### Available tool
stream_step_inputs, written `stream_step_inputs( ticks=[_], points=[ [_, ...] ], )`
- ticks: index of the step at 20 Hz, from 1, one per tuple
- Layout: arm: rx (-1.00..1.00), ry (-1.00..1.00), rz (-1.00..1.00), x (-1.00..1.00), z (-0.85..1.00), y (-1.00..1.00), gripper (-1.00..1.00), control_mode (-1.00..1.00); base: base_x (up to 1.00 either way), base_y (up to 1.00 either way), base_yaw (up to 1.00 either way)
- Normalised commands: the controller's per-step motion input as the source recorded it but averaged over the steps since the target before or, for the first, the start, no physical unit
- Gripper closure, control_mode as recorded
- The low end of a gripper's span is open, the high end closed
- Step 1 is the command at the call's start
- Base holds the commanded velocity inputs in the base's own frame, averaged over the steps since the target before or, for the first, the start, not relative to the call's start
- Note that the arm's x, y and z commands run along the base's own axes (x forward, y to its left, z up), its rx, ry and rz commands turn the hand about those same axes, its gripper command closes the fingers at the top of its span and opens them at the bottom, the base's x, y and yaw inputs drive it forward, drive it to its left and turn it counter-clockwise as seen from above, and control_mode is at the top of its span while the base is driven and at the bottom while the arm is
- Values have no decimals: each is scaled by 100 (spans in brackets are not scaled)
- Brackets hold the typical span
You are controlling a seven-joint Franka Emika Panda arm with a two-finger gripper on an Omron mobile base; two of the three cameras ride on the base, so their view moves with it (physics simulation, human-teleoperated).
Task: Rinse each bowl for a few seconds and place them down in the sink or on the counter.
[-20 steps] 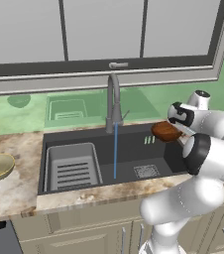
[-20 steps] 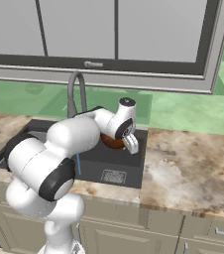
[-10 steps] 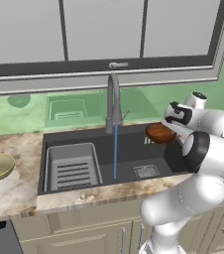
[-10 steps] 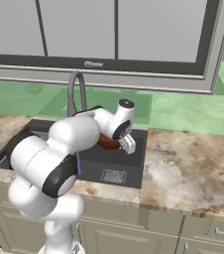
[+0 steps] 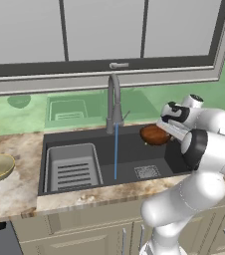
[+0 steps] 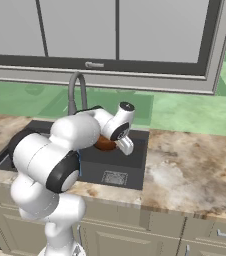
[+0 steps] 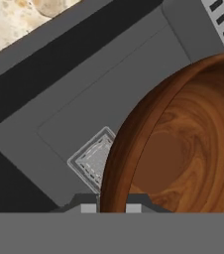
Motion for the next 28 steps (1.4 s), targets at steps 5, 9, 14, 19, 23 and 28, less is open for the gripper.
stream_step_inputs(
  ticks=[5,9,14,19,23,28],
  points=[
    [2,-2,9,8,-6,23,100,-100,0,0,0],
    [2,-1,9,8,-5,22,100,-100,0,0,0],
    [3,-1,8,10,-6,20,100,-100,0,0,0],
    [2,-2,7,8,-9,21,100,-100,0,0,0],
    [2,-3,7,4,-8,23,100,-100,0,0,0],
    [2,-3,7,2,-7,22,100,-100,0,0,0]
  ],
)
